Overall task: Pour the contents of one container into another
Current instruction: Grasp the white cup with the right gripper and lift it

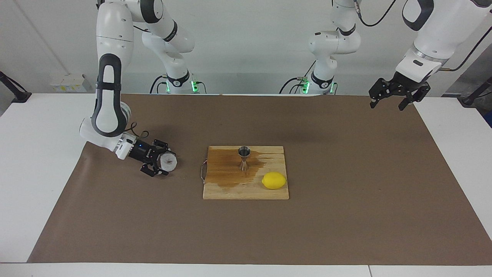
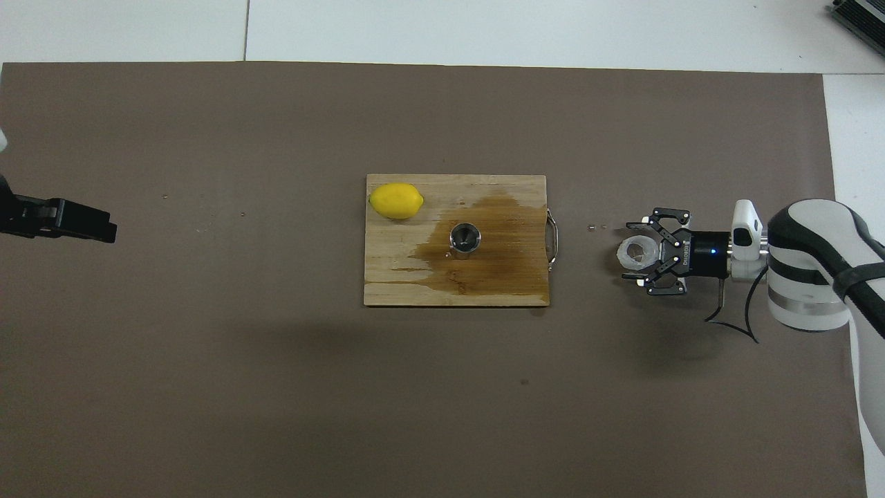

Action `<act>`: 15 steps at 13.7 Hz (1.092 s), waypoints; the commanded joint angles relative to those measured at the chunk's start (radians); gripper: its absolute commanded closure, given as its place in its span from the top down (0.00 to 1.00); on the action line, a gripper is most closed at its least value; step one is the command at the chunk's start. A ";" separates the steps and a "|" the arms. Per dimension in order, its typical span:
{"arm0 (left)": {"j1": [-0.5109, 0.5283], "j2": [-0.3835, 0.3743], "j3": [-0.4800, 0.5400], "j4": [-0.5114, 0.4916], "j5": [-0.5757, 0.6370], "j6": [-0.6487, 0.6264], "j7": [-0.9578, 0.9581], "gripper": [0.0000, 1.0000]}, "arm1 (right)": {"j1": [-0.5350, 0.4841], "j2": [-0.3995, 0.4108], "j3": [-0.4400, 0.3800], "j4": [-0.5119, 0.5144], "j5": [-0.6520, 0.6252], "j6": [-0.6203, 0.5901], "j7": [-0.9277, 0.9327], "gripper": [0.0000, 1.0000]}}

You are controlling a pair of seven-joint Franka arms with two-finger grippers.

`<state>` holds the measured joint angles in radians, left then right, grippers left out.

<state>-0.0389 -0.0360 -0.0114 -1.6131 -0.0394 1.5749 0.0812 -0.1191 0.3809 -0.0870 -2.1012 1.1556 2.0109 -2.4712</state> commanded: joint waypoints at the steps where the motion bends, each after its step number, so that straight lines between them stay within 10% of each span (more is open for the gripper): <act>1: 0.005 -0.002 -0.002 0.013 0.015 -0.021 0.012 1.00 | 0.015 0.007 0.001 -0.010 0.021 0.046 -0.057 1.00; 4: 0.005 -0.002 -0.002 0.013 0.015 -0.021 0.012 1.00 | 0.015 0.007 0.001 -0.017 0.012 0.072 -0.069 0.95; 6: 0.005 -0.002 -0.002 0.013 0.015 -0.021 0.012 1.00 | 0.015 0.007 0.001 -0.017 0.010 0.072 -0.069 0.45; 9: 0.005 -0.001 -0.002 0.013 0.015 -0.021 0.012 1.00 | 0.016 0.006 0.003 -0.005 0.019 0.066 -0.068 0.07; 15: 0.005 -0.002 -0.002 0.013 0.015 -0.021 0.012 1.00 | 0.090 -0.086 0.010 0.029 0.004 0.095 0.265 0.01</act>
<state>-0.0389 -0.0360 -0.0114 -1.6131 -0.0394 1.5749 0.0811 -0.0778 0.3581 -0.0849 -2.0733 1.1571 2.0655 -2.3390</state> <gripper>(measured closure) 0.000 0.604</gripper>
